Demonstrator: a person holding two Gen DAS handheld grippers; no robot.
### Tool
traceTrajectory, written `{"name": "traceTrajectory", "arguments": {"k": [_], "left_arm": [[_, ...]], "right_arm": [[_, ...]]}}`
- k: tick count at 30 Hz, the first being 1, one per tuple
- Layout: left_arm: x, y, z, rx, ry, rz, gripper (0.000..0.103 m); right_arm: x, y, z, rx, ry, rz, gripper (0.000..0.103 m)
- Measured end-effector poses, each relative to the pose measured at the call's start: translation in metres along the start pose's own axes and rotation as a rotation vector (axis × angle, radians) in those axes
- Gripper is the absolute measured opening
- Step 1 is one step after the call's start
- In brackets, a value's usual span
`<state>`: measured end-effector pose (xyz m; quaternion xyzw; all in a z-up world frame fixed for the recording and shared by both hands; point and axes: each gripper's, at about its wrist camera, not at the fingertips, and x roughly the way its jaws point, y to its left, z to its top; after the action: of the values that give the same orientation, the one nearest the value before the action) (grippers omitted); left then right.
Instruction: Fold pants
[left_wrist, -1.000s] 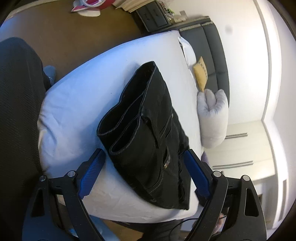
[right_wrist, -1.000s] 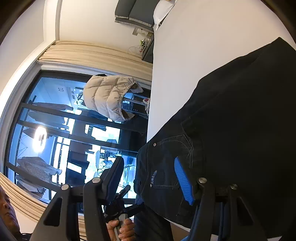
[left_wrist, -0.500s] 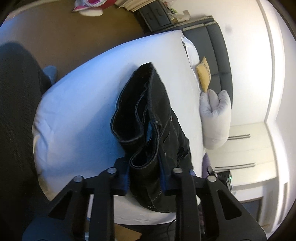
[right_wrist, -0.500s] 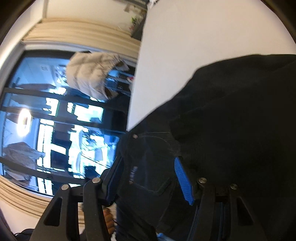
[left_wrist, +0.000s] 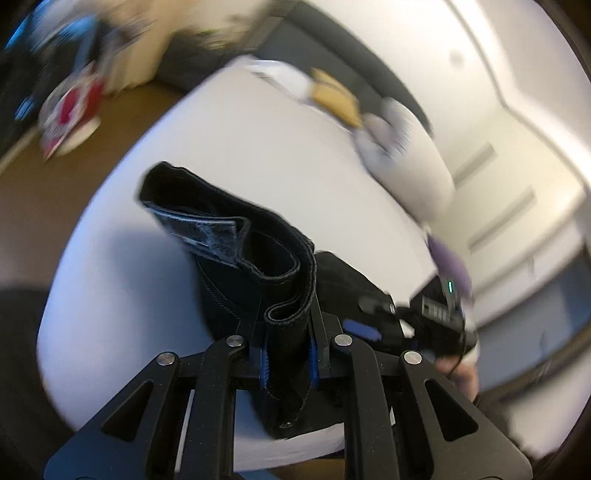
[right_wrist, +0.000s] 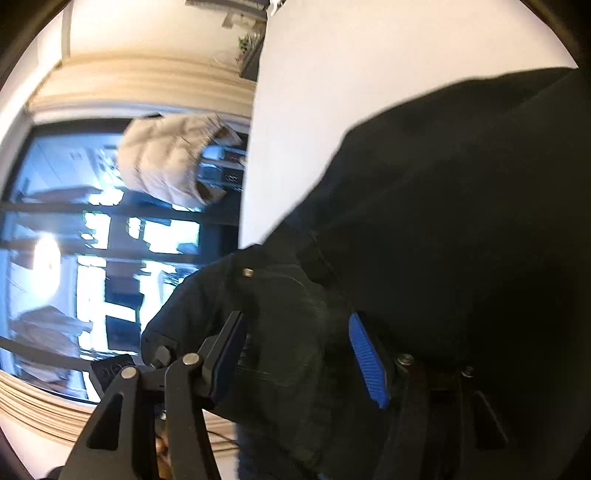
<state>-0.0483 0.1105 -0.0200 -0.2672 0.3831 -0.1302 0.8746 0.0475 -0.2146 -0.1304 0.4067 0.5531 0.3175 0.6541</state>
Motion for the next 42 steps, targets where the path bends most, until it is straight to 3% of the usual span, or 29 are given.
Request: {"name": "traceTrajectory", "arguments": {"k": [3,8,16,19,21,23,29,42], "left_arm": [[0.040,-0.060,-0.005,0.206,0.066,0.008,0.013],[0.100,-0.124,-0.034,0.401,0.174,0.024,0.013],[0.139,-0.169,-0.080,0.620,0.246,0.096,0.013],[0.148,-0.178,-0.089,0.671,0.259,0.118,0.013],[0.152,-0.186,-0.095,0.696,0.265,0.119,0.013],[0.161,-0.191,-0.100,0.722,0.267,0.119,0.014],[0.177,-0.207,-0.117,0.779,0.277,0.089,0.014],[0.236,-0.277,-0.139,0.887,0.318,-0.034,0.013]], "right_arm": [[-0.020,0.010,0.007,-0.028,-0.022,0.042,0.071],[-0.042,0.020,0.015,-0.079,-0.025,0.084,0.091],[-0.026,0.008,0.019,-0.096,0.023,0.016,0.093],[-0.015,0.018,0.023,-0.147,0.041,-0.022,0.085],[-0.009,0.020,0.029,-0.181,0.073,-0.075,0.069],[-0.004,0.019,0.033,-0.200,0.107,-0.126,0.032],[-0.026,0.000,0.034,-0.185,0.071,-0.180,0.016],[-0.108,-0.044,0.047,-0.146,0.023,-0.296,0.015]]}}
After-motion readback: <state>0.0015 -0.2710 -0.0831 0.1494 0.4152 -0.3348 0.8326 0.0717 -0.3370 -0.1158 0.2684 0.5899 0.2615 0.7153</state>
